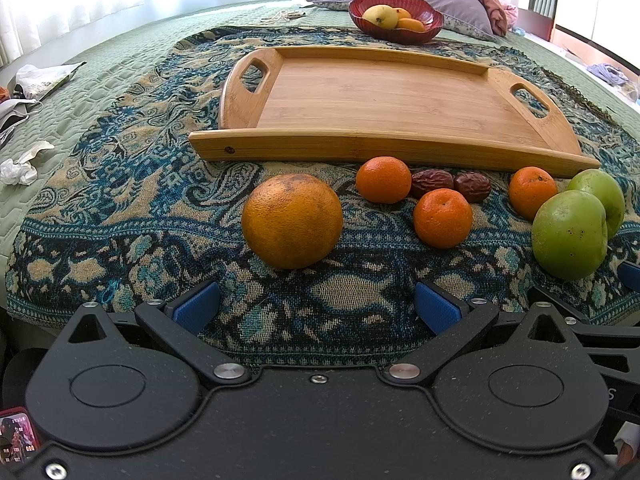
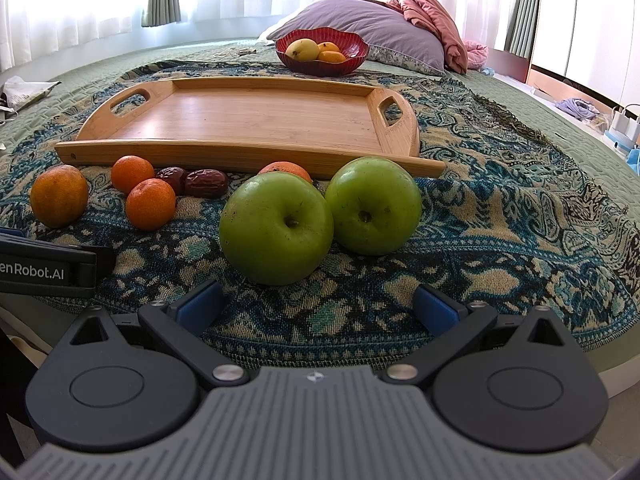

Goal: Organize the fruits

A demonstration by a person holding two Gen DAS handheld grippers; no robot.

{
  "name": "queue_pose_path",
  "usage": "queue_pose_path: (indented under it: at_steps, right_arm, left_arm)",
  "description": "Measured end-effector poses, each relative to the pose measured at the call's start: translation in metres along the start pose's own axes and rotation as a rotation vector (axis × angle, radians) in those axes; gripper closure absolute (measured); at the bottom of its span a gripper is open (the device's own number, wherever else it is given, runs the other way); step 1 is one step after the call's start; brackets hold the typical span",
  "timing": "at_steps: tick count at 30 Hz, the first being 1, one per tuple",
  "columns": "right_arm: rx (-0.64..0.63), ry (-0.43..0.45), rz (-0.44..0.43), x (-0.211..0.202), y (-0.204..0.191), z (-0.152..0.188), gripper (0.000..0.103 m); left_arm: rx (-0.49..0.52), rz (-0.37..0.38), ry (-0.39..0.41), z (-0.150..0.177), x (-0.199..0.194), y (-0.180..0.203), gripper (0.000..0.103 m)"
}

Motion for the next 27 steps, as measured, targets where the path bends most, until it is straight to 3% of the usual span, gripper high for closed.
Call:
queue_pose_path:
  at_steps: [20,27]
  right_arm:
    - [0.0,-0.003,0.002,-0.001,0.0,-0.002,0.0]
    - [0.03,0.043,-0.054,-0.013,-0.005,-0.008,0.001]
  left_arm:
    - [0.01,0.006,0.017,0.0,-0.003,0.0,0.0]
    - [0.002,0.025,0.031,-0.001,-0.01,-0.005,0.002]
Point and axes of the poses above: each gripper's, at about its wrist camera, not at the fingertips, and x roughly the way its jaws point, y to its right, z to its underside, the point moved 9 cm from there along x, roughly the way its jaws point, and after that the axes turned 5 degrees about -x, right-handed, at the moved point
